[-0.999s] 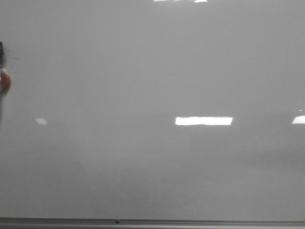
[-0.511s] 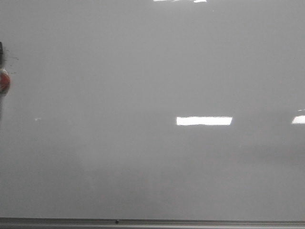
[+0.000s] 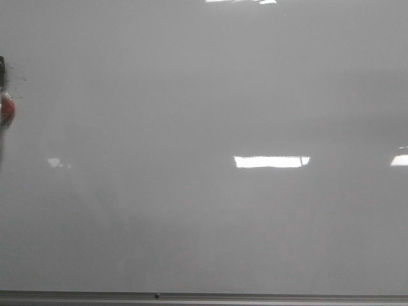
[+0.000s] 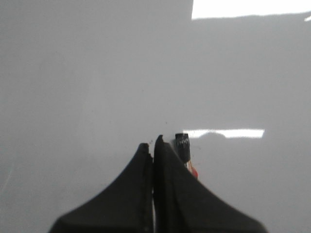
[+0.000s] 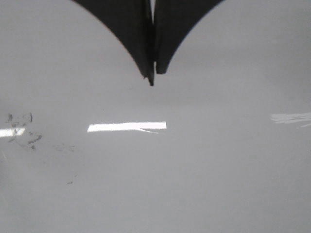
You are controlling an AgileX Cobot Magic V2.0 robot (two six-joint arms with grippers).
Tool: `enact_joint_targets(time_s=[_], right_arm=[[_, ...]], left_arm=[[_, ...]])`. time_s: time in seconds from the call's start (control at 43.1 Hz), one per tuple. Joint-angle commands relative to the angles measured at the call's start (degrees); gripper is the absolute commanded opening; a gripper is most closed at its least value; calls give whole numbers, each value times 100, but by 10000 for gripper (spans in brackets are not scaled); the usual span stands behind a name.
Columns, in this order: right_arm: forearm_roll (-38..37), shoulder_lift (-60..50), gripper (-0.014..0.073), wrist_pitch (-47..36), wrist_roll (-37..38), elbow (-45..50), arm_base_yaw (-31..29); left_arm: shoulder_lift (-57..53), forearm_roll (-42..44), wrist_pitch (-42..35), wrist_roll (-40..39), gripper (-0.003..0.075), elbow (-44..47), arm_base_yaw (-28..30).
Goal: Write number 9 on whiteboard
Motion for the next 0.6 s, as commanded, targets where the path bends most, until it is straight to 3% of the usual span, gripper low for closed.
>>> enact_joint_targets(time_s=[0.0, 0.163, 0.279, 0.441, 0.511, 0.581], right_arm=[[20, 525, -61, -362, -10, -356, -33], [20, 666, -37, -370, -10, -358, -33], [20, 666, 126, -361, -10, -358, -33], [20, 666, 489, -372, -10, -358, -33], [20, 666, 575, -372, -10, -358, -33], [20, 666, 596, -378, -10, -358, -33]], left_arm=[[576, -57, -264, -61, -19, -336, -3], [865, -80, -308, -61, 3, -336, -3], [903, -102, -373, -61, 174, -336, -3], [903, -124, -432, -61, 552, -336, -3], [917, -344, -376, -61, 613, -336, -3], [1013, -372, -297, -61, 620, -336, -3]])
